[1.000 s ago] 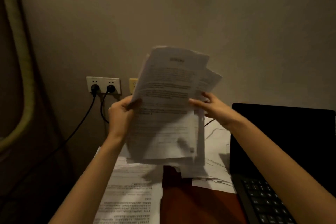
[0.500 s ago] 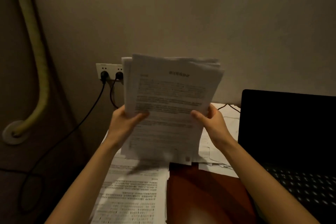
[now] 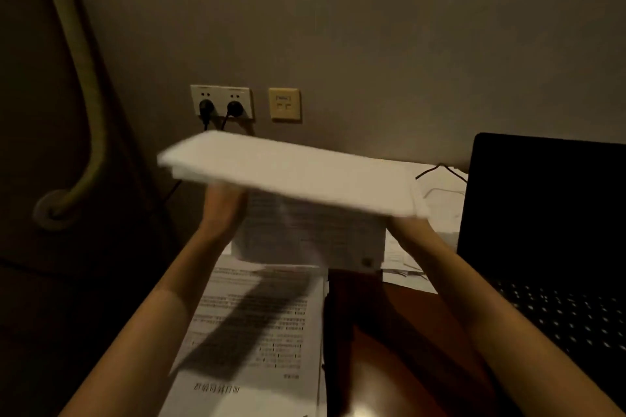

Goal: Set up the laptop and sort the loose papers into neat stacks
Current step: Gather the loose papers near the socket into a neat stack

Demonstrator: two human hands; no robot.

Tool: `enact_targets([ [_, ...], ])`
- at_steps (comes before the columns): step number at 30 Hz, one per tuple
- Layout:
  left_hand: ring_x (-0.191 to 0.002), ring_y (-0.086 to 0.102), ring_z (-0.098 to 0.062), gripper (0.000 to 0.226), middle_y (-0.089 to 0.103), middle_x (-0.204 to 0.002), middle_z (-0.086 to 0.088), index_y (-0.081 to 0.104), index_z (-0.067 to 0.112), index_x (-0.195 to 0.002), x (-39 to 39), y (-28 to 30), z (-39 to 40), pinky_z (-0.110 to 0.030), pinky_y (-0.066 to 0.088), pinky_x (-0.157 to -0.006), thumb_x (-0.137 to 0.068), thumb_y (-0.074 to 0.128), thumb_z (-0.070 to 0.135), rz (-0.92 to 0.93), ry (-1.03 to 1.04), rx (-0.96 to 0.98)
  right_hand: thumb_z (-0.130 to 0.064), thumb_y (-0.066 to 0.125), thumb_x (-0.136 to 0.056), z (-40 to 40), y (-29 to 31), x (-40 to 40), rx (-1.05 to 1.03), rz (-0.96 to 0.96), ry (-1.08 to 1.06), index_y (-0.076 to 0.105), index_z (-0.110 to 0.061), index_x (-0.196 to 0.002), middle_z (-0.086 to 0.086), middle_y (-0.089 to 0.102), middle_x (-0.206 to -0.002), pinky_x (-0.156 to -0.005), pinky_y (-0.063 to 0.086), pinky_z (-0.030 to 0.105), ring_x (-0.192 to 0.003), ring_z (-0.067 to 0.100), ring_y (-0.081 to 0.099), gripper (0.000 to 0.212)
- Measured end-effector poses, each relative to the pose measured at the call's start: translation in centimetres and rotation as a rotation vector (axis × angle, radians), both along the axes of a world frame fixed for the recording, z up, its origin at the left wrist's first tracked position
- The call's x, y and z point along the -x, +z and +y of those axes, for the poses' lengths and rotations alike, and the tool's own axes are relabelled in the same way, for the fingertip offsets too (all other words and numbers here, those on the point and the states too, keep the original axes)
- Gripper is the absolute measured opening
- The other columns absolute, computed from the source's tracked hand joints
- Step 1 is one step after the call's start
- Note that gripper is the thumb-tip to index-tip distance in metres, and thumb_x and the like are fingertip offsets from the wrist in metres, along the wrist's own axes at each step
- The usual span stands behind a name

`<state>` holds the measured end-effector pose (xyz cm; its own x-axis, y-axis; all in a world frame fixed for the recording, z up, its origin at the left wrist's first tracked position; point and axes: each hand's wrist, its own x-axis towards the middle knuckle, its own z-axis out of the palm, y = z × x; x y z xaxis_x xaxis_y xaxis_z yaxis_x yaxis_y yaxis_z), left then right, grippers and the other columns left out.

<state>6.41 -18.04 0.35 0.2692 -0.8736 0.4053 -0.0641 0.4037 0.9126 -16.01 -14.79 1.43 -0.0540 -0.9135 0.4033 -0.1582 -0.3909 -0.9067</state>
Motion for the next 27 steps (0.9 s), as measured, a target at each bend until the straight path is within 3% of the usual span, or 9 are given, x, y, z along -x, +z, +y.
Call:
enact_targets([
  [1,-0.093,0.066,-0.02,0.018,0.066,-0.1,-0.009,0.058,0.003,-0.109,-0.8,0.2,0.2,-0.029,0.055,-0.081,-0.095,0.052,0.011,-0.051,-0.11,-0.016,-0.019,0.061,-0.089,0.0,-0.2,-0.2,-0.029,0.004,0.027,0.059,-0.019,-0.086,-0.004,0.064,-0.083,-0.063,0.051,0.014,-0.073,0.0,0.065,0.003],
  [3,-0.089,0.07,-0.016,0.012,0.071,-0.098,0.0,0.064,0.02,-0.099,-2.0,0.6,0.6,-0.032,0.057,-0.077,-0.093,0.056,0.026,-0.132,-0.165,-0.062,-0.019,0.054,-0.096,-0.3,-0.6,-0.5,-0.096,0.004,0.067,0.064,-0.02,-0.101,-0.004,0.069,-0.096,-0.065,0.055,0.017,-0.08,0.004,0.068,0.012],
  [6,-0.09,0.071,-0.017,0.015,0.073,-0.1,-0.001,0.065,0.022,-0.103,-3.3,0.6,1.7,-0.034,0.059,-0.075,-0.094,0.055,0.027,-0.208,-0.225,-0.088,-0.018,0.053,-0.096,-0.2,-1.1,-1.8,-0.189,0.006,0.08,0.063,-0.016,-0.119,0.0,0.069,-0.113,-0.086,0.056,0.036,-0.097,0.014,0.068,0.025],
  [8,-0.09,0.071,-0.016,0.016,0.072,-0.102,-0.001,0.064,0.019,-0.107,-3.7,0.2,2.8,-0.033,0.059,-0.074,-0.095,0.055,0.025,-0.247,-0.22,-0.094,-0.017,0.053,-0.096,0.2,-1.8,-2.7,-0.22,-0.039,0.081,0.06,-0.013,-0.123,0.002,0.067,-0.117,-0.091,0.053,0.043,-0.103,0.019,0.066,0.029],
  [14,-0.087,0.07,-0.012,0.013,0.073,-0.089,0.011,0.061,0.019,-0.101,-5.4,-0.5,5.2,-0.022,0.056,-0.07,-0.095,0.053,0.011,-0.088,-0.168,-0.003,-0.02,0.053,-0.096,1.6,-2.6,-4.8,-0.165,-0.169,0.069,0.06,-0.008,-0.119,0.003,0.069,-0.11,-0.084,0.057,0.032,-0.099,0.014,0.067,0.027],
  [18,-0.093,0.069,-0.015,0.014,0.071,-0.098,0.005,0.061,0.02,-0.103,-6.4,-1.5,6.2,-0.025,0.057,-0.075,-0.09,0.057,0.018,-0.063,-0.142,0.001,-0.023,0.054,-0.094,2.6,-3.2,-5.8,-0.131,-0.134,0.082,0.06,-0.018,-0.113,-0.006,0.069,-0.105,-0.07,0.054,0.018,-0.093,0.006,0.067,0.021],
  [22,-0.09,0.07,-0.014,0.011,0.073,-0.091,0.008,0.063,0.022,-0.1,-7.1,-4.1,6.9,-0.025,0.057,-0.072,-0.094,0.053,0.023,-0.082,-0.1,-0.103,-0.022,0.047,-0.099,3.5,-4.4,-5.7,-0.107,0.003,0.054,0.056,-0.026,-0.112,-0.008,0.066,-0.108,-0.073,0.056,0.024,-0.097,0.009,0.066,0.016],
  [27,-0.084,0.071,-0.012,0.015,0.071,-0.094,0.003,0.063,0.017,-0.1,-6.9,-3.3,7.8,-0.02,0.055,-0.063,-0.098,0.05,0.025,-0.147,-0.066,-0.132,-0.021,0.046,-0.099,4.7,-3.2,-6.1,-0.087,0.052,0.029,0.058,-0.022,-0.107,-0.006,0.068,-0.105,-0.071,0.058,0.025,-0.093,0.009,0.068,0.014],
])
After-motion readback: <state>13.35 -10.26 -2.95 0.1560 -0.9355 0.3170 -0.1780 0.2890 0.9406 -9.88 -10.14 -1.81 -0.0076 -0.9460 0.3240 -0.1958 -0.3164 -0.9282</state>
